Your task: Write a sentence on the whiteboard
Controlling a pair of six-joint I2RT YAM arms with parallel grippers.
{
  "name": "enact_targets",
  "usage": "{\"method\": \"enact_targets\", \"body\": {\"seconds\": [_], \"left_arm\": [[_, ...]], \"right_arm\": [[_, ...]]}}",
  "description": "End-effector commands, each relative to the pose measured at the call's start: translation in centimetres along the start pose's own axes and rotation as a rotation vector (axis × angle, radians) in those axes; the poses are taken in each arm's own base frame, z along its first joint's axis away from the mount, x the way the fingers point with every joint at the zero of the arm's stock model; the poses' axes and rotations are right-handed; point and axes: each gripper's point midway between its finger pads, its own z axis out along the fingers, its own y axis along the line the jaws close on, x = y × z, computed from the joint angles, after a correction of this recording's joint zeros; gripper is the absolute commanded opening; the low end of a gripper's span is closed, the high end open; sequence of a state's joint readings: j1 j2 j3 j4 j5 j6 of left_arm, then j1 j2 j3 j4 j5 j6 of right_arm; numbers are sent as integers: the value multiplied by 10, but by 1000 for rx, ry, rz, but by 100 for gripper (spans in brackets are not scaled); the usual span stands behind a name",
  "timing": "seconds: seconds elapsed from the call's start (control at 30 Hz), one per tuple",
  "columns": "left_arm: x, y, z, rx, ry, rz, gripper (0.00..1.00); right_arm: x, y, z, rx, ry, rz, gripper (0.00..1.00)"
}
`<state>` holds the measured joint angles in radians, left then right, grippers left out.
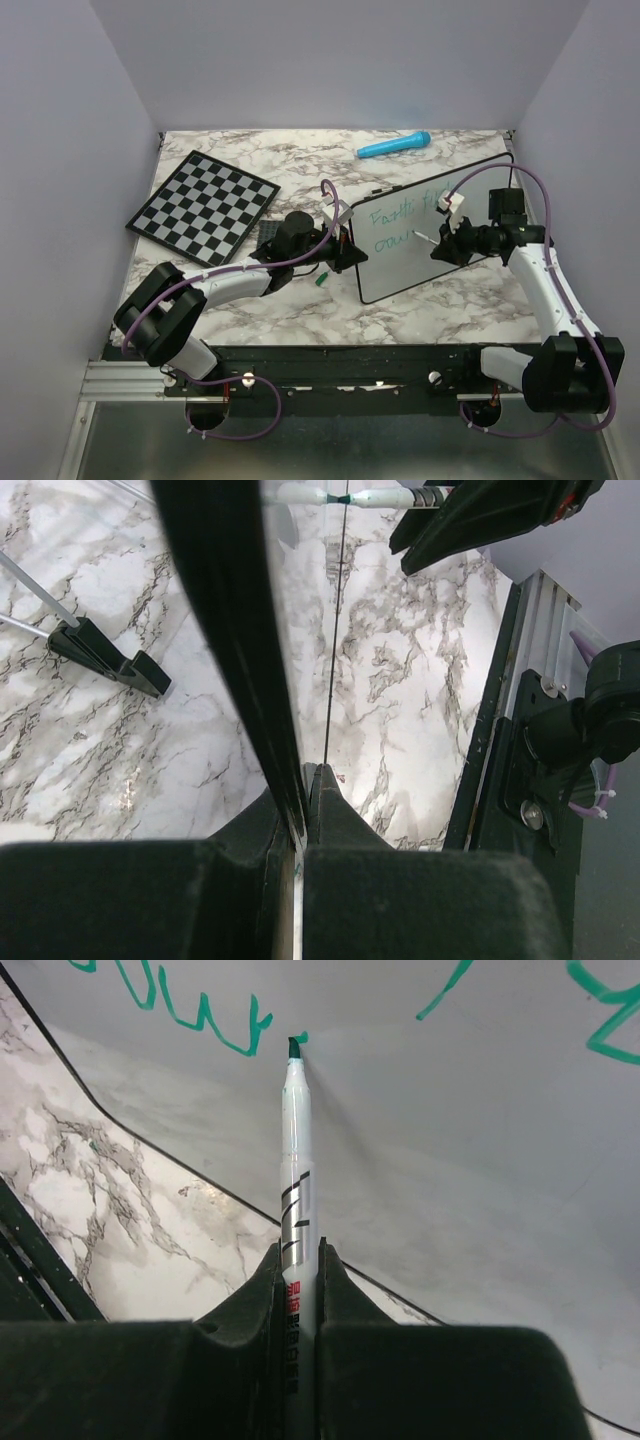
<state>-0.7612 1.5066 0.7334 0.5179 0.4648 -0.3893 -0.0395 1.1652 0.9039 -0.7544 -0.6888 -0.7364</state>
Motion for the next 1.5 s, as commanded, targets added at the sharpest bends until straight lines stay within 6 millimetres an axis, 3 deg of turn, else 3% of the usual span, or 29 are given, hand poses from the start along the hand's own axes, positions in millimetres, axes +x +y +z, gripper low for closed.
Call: {"method": "enact_targets", "body": {"seconds": [0.0, 0.5, 0.73, 0.93, 1.1, 1.3, 1.47], "left_arm": [[42, 9, -2, -19, 136, 10, 0], [42, 10, 0, -18, 141, 12, 0], [41, 9, -1, -18, 140, 14, 0], [42, 9, -2, -17, 142, 15, 0], [42, 9, -1, -15, 142, 13, 0], [42, 9, -1, -17, 142, 12, 0], [44, 10, -1, -18, 145, 11, 0]], "right_arm": [[-3, 4, 3, -49, -14, -13, 1], [21, 1, 2, -13, 75, -3, 0], [12, -10, -2, 32, 50, 1, 0], [-9, -18, -8, 66, 3, -13, 0], [-16, -17, -9, 54, -20, -15, 0], [-12, -16, -7, 48, -9, -10, 1], [3, -12, -4, 44, 27, 1, 1]]}}
